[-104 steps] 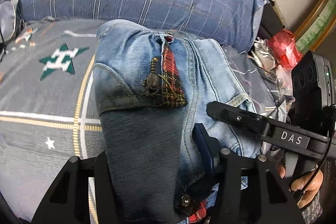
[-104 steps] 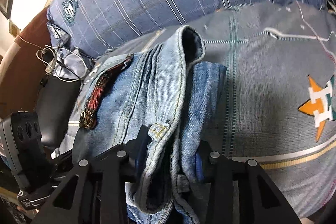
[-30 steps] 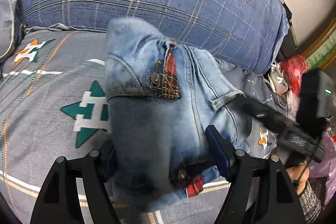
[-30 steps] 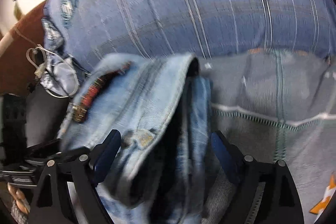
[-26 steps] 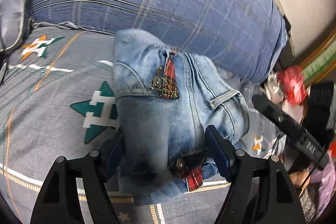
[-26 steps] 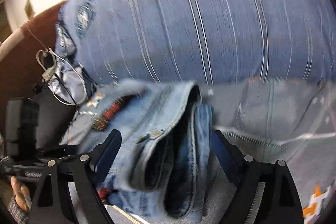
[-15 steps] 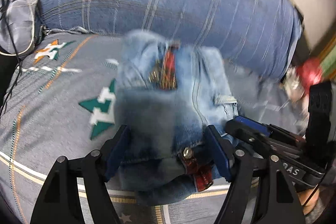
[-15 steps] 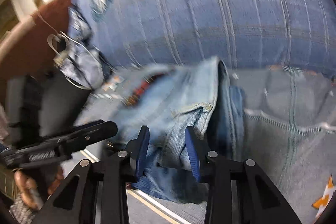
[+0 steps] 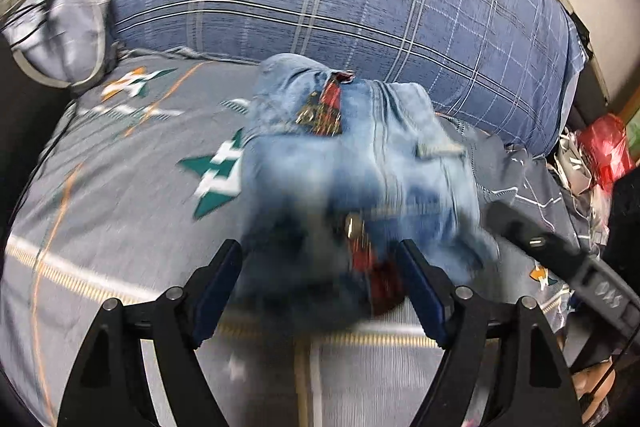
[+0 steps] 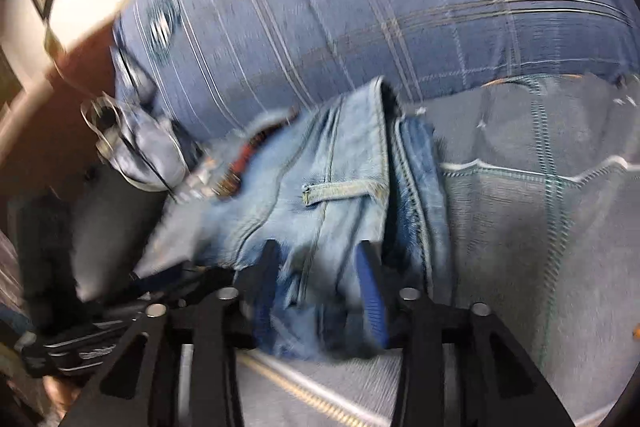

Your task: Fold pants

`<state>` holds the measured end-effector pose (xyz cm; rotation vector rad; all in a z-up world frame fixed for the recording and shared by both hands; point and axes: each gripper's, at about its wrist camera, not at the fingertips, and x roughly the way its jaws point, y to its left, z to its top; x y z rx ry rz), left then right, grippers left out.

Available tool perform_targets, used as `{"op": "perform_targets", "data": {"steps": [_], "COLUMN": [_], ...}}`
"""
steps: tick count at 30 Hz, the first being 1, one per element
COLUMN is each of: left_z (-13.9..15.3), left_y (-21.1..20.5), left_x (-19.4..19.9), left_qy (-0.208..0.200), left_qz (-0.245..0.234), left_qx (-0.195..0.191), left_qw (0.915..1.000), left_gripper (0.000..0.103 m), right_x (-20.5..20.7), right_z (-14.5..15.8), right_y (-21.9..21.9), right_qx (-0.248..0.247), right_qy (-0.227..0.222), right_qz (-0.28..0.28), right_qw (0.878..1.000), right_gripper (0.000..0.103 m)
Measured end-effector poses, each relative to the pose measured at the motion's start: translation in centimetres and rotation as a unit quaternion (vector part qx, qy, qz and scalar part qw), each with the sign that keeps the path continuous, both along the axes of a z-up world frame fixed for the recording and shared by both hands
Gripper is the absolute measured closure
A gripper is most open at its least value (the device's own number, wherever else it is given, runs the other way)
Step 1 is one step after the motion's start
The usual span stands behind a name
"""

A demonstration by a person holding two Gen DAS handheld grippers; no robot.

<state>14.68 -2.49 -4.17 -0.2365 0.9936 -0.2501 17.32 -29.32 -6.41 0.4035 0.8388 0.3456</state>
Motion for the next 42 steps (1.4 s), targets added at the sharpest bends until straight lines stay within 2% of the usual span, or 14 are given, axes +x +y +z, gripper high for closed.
{"op": "perform_targets", "data": {"steps": [1,3,7,8,11,13,17,20,22,24,26,28,38,42], "left_z": [0.1,0.1,0.0,0.2,1.6,3.1,6.5,8.8,9.6,10.1,10.3,10.1,9.3,8.8], "left_y": [0.3,0.5,-0.1,-0.4,-1.5,-2.4,-3.2,-3.4,-3.5,-3.5,-3.2,-3.0,-4.4,-5.0], "left_x": [-1.1,-2.9,-7.2,-8.0,-11.5,-14.0,-18.0,-20.6,-21.3,-21.5,-21.5,-21.7,-22.4,-22.2], "left_qy": [0.0,0.004,0.002,-0.005,-0.06,-0.118,-0.229,-0.296,-0.304,-0.296,-0.282,-0.271,-0.239,-0.231], "left_qz": [0.007,0.016,0.032,0.036,0.057,0.078,0.112,0.136,0.153,0.154,0.139,0.135,0.106,0.094], "left_qx": [0.0,0.003,0.013,0.022,0.072,0.115,0.156,0.173,0.182,0.179,0.153,0.145,0.151,0.158], "left_qw": [1.0,0.9999,0.9994,0.9991,0.9939,0.9832,0.9542,0.9295,0.9223,0.9255,0.9369,0.942,0.9532,0.9554], "left_gripper": [0.025,0.025,0.025,0.025,0.025,0.021,0.0,0.0,0.0,0.0,0.0,0.0,0.0,0.0], "right_x": [-1.2,-3.5,-7.5,-8.3,-11.0,-12.6,-14.9,-16.1,-16.8,-17.3,-18.0,-18.4,-19.8,-19.8], "right_z": [0.4,0.5,-1.0,-1.5,-2.7,-2.9,-1.9,-0.5,0.3,0.7,0.9,1.1,1.5,1.5], "right_y": [-0.6,-1.3,-2.0,-2.2,-2.4,-2.4,-1.7,-0.8,-0.2,0.3,1.0,1.6,2.8,2.8], "right_qx": [0.005,0.008,0.009,0.01,0.012,0.011,-0.008,-0.032,-0.045,-0.051,-0.057,-0.065,-0.121,-0.132], "right_qy": [-0.009,-0.017,0.001,0.007,0.023,0.022,0.003,-0.024,-0.039,-0.046,-0.051,-0.055,-0.074,-0.077], "right_qz": [-0.005,-0.013,-0.028,-0.032,-0.045,-0.053,-0.055,-0.049,-0.044,-0.038,-0.031,-0.025,-0.036,-0.042], "right_qw": [1.0,1.0,1.0,0.999,0.999,0.998,0.998,0.998,0.997,0.997,0.997,0.996,0.989,0.987], "right_gripper": [0.036,0.035,0.034,0.034,0.034,0.034,0.032,0.028,0.027,0.026,0.025,0.024,0.021,0.02]}}
